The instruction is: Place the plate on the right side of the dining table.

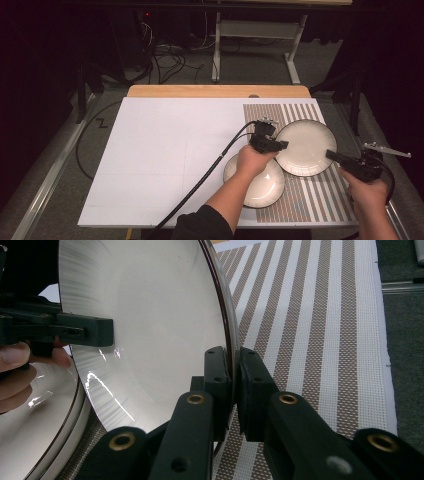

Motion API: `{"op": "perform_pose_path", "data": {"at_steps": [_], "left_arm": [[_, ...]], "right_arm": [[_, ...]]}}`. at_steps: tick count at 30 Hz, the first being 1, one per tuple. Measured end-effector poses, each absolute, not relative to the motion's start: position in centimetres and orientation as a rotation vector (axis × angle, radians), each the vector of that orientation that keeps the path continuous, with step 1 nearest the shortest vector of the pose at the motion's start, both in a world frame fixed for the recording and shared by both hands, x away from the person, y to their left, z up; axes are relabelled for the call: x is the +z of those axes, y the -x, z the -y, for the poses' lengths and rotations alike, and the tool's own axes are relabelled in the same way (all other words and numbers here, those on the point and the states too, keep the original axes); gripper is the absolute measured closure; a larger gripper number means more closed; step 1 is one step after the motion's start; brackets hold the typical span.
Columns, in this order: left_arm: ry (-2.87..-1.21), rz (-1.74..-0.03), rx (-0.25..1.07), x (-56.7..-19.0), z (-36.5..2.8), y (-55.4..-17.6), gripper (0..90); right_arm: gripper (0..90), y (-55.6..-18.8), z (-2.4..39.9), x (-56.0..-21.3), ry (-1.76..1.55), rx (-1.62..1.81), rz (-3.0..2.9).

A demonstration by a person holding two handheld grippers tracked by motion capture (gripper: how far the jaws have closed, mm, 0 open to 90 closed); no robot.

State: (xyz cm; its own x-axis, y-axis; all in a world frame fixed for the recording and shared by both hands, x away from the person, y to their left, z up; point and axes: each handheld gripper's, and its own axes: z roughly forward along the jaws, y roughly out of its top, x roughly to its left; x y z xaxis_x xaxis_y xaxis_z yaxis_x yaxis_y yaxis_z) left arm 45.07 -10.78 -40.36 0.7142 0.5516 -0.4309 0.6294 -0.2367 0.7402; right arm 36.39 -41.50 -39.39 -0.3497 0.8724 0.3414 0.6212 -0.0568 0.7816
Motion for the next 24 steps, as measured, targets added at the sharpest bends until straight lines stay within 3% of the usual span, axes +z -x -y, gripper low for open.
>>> {"op": "perform_pose_path", "data": {"at_steps": [20,24], "left_arm": [[-1.944,-0.953,-0.098,-40.88,10.67,-45.27,69.1],[-1.924,-0.956,-0.091,-40.74,10.55,-45.35,63.8]], "right_arm": [[86.5,-36.66,41.09,-40.02,-1.623,1.345,-1.966],[86.4,-36.8,41.03,-40.08,-1.624,1.344,-1.962]]}}
